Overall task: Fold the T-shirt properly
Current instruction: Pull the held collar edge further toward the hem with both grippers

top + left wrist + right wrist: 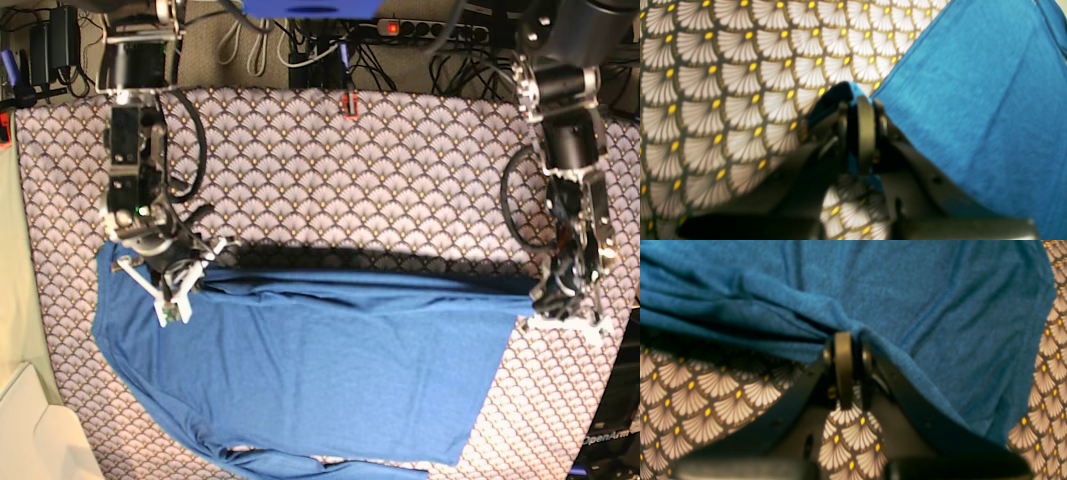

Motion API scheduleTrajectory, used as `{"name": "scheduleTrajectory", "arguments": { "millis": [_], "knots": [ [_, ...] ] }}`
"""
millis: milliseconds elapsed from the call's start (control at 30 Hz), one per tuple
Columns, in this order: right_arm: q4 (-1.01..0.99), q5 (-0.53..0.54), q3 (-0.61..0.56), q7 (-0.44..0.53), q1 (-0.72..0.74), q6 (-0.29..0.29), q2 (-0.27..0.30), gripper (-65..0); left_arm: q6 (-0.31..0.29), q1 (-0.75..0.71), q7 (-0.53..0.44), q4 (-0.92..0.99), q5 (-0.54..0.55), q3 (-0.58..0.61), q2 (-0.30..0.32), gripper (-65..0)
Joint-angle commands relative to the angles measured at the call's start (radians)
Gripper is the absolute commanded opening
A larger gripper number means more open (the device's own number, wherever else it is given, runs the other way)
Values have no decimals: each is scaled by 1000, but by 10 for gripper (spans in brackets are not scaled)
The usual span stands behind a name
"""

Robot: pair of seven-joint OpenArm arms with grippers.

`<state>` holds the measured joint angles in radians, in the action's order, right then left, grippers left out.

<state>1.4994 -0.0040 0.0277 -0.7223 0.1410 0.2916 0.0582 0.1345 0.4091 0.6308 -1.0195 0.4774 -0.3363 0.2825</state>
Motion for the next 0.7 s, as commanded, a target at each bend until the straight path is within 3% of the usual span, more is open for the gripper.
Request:
{"name": "scheduleTrajectory", "arguments": {
  "millis": [0,233,467,667],
  "knots": [
    [7,-1,2,20,30,1,7,-650,-3,43,-27,-12,4,-2,17,-645],
    [-84,-1,1,20,95,1,7,-650,-3,133,-30,60,4,62,21,-645],
    [-181,-1,-1,22,171,1,29,-650,-3,196,-168,144,4,211,21,-645],
    [-263,-1,-1,40,234,1,47,-650,-3,251,-202,250,4,234,21,-645]
  ]
}}
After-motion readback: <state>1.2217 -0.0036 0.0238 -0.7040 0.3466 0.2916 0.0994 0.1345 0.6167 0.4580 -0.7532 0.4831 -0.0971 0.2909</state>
